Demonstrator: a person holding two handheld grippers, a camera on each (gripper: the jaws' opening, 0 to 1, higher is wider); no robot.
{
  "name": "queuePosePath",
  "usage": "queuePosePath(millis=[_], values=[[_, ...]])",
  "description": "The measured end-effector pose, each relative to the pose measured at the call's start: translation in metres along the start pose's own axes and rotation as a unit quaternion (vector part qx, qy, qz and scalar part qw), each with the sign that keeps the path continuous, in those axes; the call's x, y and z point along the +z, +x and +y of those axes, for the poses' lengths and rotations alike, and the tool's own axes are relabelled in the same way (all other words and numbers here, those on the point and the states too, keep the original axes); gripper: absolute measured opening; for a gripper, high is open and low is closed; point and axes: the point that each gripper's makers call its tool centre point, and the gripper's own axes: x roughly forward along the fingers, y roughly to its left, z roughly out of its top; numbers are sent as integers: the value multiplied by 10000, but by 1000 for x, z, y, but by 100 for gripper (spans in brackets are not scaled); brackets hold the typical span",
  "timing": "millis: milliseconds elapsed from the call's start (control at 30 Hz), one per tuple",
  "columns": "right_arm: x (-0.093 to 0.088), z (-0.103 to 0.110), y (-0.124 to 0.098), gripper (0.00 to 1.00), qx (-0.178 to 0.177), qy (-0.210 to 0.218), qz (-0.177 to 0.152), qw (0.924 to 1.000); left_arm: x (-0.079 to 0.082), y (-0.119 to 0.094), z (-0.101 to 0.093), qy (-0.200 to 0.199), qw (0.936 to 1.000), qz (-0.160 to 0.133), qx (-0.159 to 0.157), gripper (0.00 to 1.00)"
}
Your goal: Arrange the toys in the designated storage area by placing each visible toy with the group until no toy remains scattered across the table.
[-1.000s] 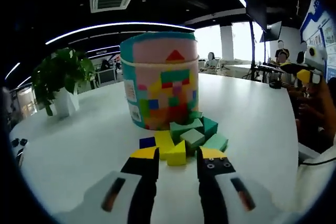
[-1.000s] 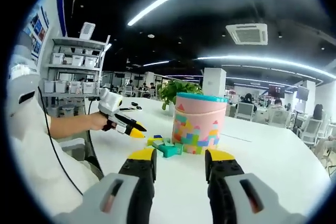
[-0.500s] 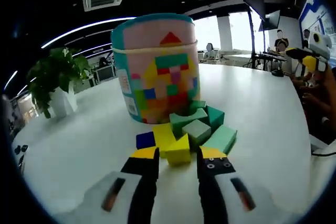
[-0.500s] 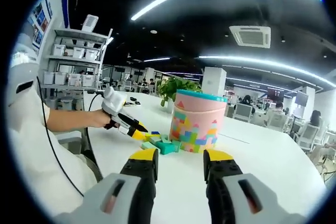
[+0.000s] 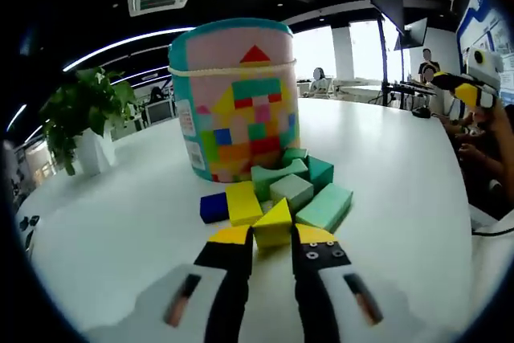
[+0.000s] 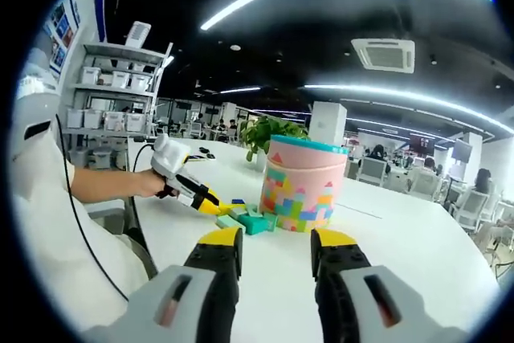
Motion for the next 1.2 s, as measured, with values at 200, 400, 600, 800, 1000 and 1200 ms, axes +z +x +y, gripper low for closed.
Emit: queuePosePath(millis=[200, 400, 600, 800, 1000, 1200], values=[[2, 0, 0, 34, 0, -5, -31, 10000, 5, -1, 7, -157, 9994, -245, 161, 18], [-1, 0, 1, 34, 9, 5, -13, 10000, 0, -2, 14, -189, 9995, -75, 245, 32], [-2, 1, 2, 34, 35, 1, 1, 10000, -9, 8, 8, -199, 9997, 17, 133, 35], [-1, -1, 0, 34, 15, -7, -12, 10000, -6, 11, 12, -109, 9997, -52, 199, 30], [-3, 1, 2, 33, 26, -26, 5, 10000, -3, 8, 7, 58, 9998, -137, 106, 18], [-2, 1, 2, 33, 30, -30, -7, 10000, 11, 1, 14, 78, 9988, -429, 226, 13]])
